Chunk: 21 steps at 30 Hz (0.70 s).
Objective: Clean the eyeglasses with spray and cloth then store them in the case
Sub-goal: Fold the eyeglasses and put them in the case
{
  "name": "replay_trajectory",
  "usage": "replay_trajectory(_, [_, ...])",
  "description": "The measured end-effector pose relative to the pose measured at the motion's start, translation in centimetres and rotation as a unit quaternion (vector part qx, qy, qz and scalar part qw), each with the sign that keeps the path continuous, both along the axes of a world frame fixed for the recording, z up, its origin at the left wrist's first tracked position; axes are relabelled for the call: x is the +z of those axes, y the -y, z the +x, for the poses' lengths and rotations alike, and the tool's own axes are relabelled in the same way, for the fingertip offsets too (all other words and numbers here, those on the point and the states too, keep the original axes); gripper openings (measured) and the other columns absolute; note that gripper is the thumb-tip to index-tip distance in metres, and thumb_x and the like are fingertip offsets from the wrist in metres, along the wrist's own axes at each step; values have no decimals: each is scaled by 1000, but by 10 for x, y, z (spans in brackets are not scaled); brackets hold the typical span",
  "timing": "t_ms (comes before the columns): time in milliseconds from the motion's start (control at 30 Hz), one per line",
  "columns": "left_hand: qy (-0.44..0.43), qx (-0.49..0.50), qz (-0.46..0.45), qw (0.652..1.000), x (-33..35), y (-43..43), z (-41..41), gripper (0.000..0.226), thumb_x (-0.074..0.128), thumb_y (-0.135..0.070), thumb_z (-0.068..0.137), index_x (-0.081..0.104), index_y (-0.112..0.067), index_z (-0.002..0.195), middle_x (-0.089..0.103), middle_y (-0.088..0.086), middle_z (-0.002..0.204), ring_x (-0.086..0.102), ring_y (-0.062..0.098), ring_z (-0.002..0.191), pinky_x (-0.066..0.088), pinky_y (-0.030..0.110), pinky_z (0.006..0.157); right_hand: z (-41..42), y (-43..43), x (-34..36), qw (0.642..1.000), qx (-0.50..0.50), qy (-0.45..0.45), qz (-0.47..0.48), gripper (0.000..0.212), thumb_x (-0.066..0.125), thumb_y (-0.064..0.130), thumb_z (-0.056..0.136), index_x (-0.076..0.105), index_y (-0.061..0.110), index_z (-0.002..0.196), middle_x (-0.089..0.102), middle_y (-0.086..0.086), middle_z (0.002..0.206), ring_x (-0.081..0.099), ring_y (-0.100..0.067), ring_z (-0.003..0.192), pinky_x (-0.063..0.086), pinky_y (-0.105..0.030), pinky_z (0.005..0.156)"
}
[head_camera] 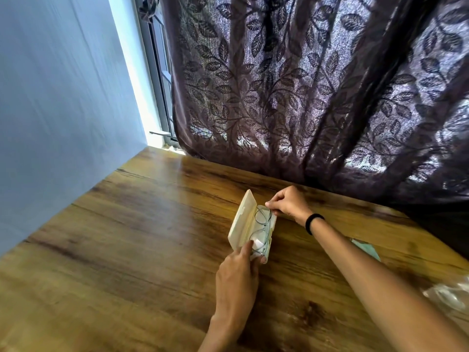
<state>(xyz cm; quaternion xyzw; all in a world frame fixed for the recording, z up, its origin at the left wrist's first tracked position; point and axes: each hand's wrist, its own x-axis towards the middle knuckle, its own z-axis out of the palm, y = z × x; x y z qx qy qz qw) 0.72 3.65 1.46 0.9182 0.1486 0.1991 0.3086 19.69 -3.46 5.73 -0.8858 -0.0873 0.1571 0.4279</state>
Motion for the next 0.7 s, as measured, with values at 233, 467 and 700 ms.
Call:
replay_trajectory(233, [4,-3,24,1000,1,-1,-3,36,61,-33,87,58,-21,121,57,-2,121,65,17,93,56,31,72,-1,0,-6,999,-7,29,-17,18,73,14,77,65,9,62,63,-3,55,55,1,37,38,-9,35])
replay_trajectory(467, [7,-14,16,1000,0,-5,-2,37,60,-34,87,59,-19,120,56,-2,121,65,15,91,56,29,73,-3,3,-9,998,-10,54,-25,13,74,13,76,68,5,68,67,-9,61,59,-10,49,46,-18,47])
replay_trajectory(700, [9,-20,3,1000,-3,-7,-2,36,62,-30,86,59,-19,120,60,-4,119,64,15,96,54,29,79,-6,8,-8,998,-29,63,-2,11,74,8,74,69,-1,70,69,-18,69,61,-17,55,56,-35,65])
